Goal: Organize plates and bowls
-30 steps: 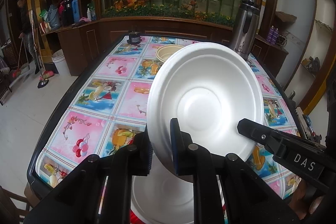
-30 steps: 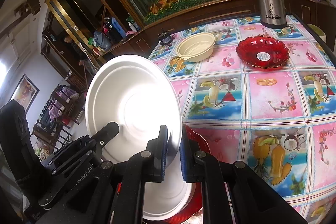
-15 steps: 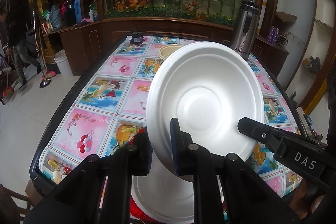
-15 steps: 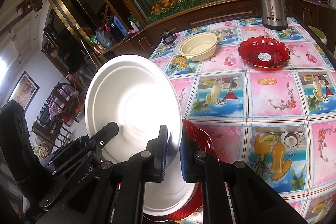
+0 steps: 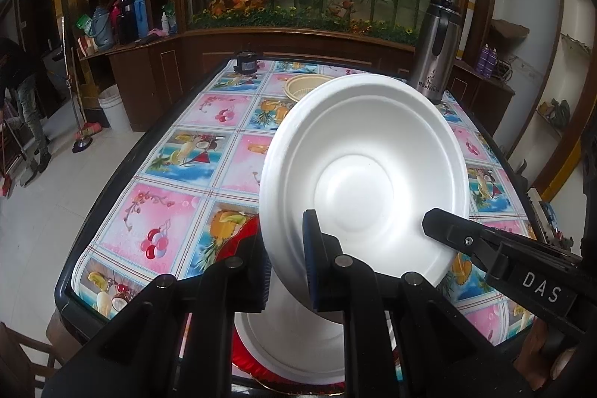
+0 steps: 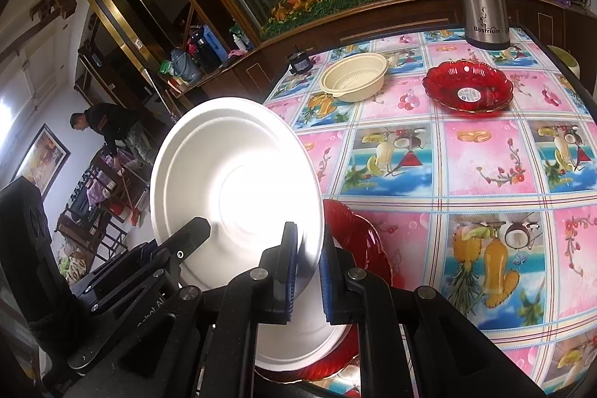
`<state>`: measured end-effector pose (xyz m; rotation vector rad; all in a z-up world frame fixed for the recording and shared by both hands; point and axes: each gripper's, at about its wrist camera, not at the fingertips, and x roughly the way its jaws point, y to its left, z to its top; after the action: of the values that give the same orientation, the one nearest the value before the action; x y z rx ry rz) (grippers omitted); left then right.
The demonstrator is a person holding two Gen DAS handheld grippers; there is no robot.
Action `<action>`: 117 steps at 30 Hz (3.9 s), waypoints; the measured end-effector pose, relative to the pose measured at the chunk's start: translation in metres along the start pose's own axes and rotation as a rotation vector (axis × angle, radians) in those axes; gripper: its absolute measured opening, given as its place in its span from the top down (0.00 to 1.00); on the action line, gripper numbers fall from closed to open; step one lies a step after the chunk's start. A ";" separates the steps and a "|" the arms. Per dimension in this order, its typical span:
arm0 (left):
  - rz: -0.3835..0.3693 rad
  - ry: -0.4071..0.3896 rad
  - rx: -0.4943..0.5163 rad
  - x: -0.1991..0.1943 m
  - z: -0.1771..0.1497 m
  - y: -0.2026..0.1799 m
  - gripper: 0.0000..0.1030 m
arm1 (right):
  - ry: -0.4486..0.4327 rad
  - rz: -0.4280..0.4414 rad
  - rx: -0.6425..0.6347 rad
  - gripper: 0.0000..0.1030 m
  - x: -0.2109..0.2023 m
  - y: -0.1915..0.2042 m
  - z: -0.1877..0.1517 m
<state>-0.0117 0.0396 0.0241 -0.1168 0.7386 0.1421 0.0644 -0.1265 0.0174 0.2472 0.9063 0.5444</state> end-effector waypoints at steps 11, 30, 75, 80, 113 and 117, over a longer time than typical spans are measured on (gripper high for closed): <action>-0.006 0.013 -0.008 -0.005 -0.008 0.003 0.87 | 0.008 -0.004 -0.004 0.90 -0.006 0.005 -0.010; -0.097 0.202 -0.039 0.017 -0.034 0.017 0.87 | 0.137 -0.022 -0.005 0.90 0.005 0.006 -0.038; -0.099 0.356 -0.218 0.180 0.145 0.068 0.29 | 0.134 0.108 0.298 0.26 0.059 -0.090 0.128; -0.080 0.378 -0.219 0.231 0.168 0.057 0.29 | 0.138 0.097 0.336 0.26 0.107 -0.107 0.166; -0.007 0.349 -0.163 0.361 0.185 0.015 0.35 | 0.211 -0.100 0.298 0.65 0.287 -0.139 0.233; 0.012 0.319 -0.118 0.361 0.182 0.012 0.43 | 0.222 -0.110 0.299 0.73 0.291 -0.142 0.230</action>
<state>0.3706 0.1111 -0.0871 -0.2516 1.0492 0.1805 0.4407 -0.0813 -0.1019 0.4099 1.2109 0.3366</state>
